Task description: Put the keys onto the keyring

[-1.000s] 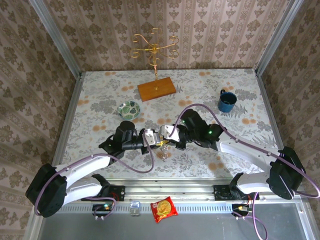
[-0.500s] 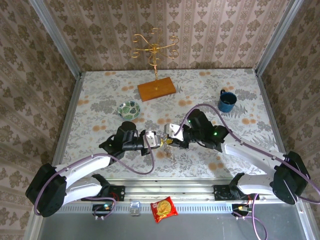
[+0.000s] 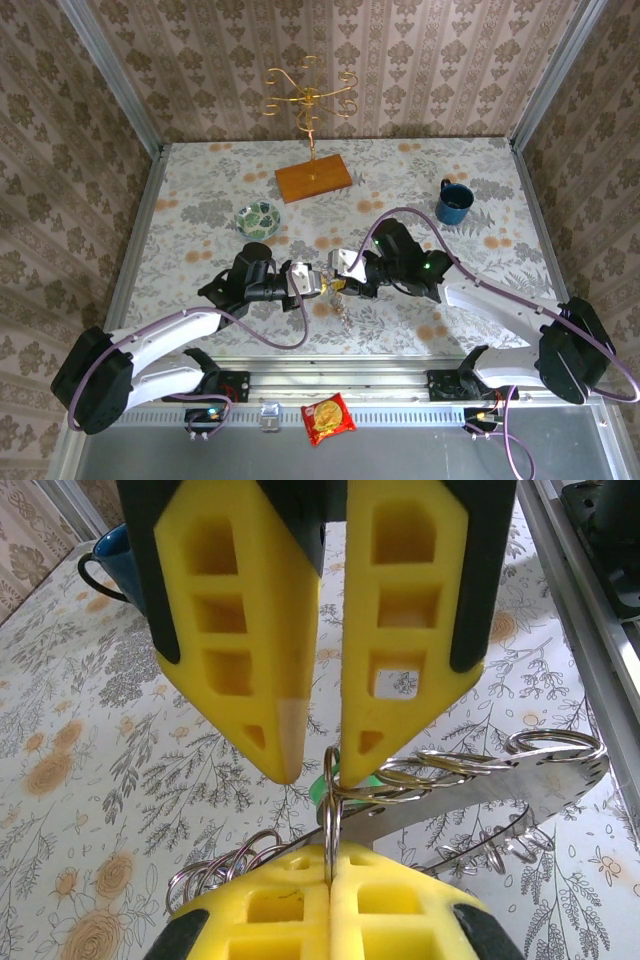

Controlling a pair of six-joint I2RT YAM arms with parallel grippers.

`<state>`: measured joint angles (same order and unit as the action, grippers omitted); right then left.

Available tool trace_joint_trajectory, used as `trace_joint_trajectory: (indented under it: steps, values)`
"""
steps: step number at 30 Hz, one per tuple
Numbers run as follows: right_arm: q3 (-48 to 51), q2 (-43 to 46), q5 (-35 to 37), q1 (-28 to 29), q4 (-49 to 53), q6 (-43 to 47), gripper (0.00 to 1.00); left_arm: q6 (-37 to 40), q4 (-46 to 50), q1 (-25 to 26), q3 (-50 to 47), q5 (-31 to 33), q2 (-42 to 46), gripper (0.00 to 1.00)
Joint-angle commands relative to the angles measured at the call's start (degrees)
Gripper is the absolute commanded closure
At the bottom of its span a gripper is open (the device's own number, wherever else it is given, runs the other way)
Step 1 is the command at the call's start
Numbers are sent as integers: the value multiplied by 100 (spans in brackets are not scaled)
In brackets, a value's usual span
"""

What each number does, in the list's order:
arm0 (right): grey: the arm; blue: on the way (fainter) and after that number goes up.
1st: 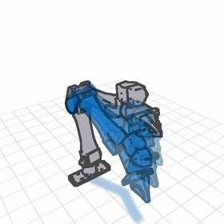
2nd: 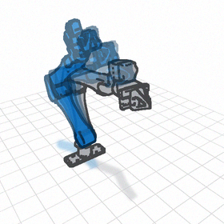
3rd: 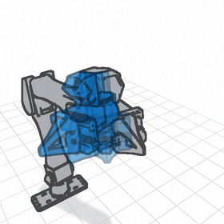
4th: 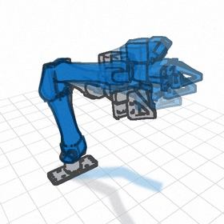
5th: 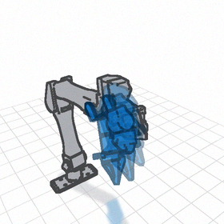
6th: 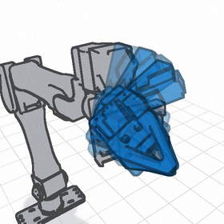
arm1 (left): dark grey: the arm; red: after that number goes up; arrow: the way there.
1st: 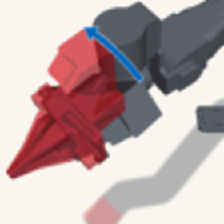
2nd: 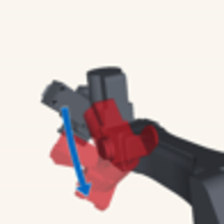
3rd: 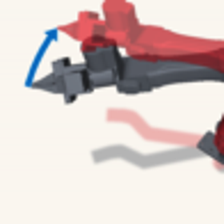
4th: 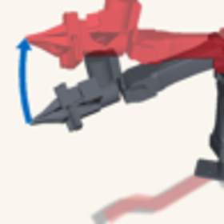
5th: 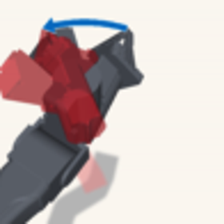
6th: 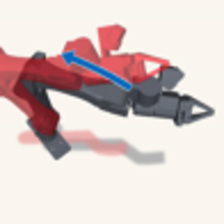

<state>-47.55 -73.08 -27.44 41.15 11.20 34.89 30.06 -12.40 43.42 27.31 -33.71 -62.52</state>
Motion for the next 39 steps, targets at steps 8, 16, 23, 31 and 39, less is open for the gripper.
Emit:
trace_joint_trajectory:
  steps: [8,16,23,31,39]
  values:
    - [-142,33,96,19,293,271,98,53,-302,-26,59,-254,65,100]
    - [-57,-216,233,49,255,251,100,14,-499,-18,31,-528,-4,100]
    - [3,-115,204,118,22,126,91,-26,-583,-9,-15,-564,-31,100]
    - [202,482,80,-10,-281,31,78,-19,-614,0,-70,-540,-47,100]
    - [-69,200,-230,-10,-105,9,77,-186,-837,0,-102,-525,-132,100]
